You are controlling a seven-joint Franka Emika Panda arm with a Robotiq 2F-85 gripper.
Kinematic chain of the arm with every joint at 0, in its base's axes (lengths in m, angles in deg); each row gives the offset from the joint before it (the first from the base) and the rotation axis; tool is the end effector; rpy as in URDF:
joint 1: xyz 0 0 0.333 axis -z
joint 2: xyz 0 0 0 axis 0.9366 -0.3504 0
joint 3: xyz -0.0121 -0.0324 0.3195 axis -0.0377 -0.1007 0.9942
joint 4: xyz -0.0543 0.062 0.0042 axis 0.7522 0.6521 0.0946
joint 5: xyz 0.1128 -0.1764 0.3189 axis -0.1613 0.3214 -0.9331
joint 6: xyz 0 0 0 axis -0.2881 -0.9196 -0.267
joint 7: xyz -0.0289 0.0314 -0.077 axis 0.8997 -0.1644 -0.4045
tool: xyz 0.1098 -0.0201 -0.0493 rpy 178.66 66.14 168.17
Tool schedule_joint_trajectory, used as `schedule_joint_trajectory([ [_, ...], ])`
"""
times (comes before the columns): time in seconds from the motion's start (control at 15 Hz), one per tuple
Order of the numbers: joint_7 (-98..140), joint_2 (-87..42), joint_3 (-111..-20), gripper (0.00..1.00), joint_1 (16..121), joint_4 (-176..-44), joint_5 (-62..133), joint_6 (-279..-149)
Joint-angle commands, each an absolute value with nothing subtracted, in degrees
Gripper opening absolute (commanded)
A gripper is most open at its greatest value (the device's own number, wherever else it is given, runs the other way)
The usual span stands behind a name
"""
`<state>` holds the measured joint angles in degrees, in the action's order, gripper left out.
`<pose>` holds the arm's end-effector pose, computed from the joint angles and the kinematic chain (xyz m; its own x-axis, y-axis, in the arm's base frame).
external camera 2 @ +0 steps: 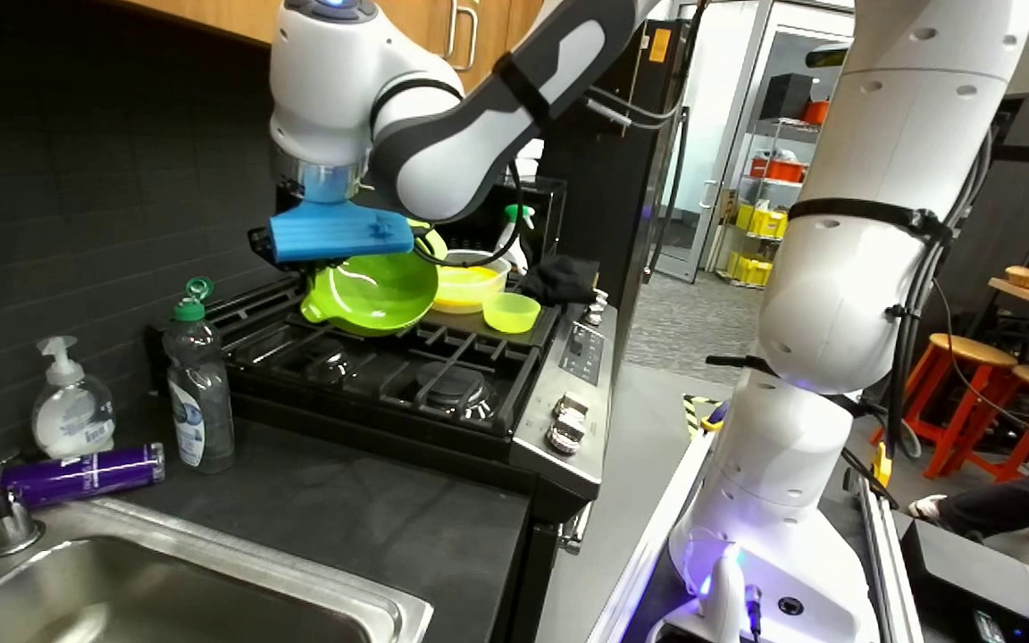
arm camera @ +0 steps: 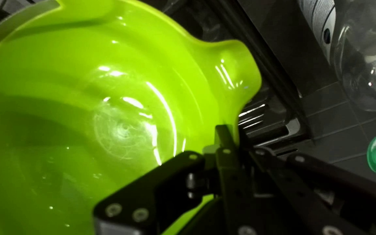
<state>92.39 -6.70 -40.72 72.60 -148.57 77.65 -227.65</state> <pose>0.5078 0.1698 0.3736 0.7824 -0.3203 0.5342 -0.3970 -0.9173 0.0315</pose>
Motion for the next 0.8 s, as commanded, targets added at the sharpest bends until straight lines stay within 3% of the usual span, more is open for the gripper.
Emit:
schedule_joint_trajectory([
  [0.0, 91.16, -9.01, -44.62, 0.01, 67.21, -144.44, 77.58, -224.87],
  [0.73, 91.11, -11.55, -50.74, 0.01, 60.48, -142.32, 76.91, -224.93],
])
